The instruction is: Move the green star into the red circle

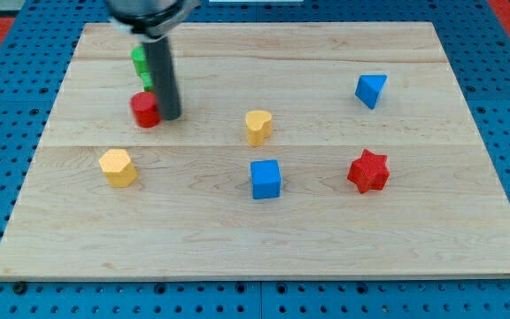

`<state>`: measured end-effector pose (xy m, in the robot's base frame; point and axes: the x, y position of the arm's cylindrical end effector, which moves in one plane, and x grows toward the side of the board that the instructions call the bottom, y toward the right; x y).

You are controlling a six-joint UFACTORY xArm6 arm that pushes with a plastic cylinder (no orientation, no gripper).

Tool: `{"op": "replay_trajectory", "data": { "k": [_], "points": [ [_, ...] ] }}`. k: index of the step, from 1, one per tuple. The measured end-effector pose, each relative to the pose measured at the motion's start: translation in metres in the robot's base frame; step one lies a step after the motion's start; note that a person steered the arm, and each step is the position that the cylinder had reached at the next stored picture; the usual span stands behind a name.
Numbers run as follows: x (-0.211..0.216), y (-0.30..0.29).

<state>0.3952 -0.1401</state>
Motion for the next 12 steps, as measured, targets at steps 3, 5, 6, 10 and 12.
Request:
{"op": "replay_trajectory", "data": {
  "k": [3,5,6,10,12],
  "points": [
    [-0.002,0.086],
    [-0.071,0.069],
    [-0.075,-0.004],
    [-0.163,0.083],
    [-0.131,-0.023]
  ]
}}
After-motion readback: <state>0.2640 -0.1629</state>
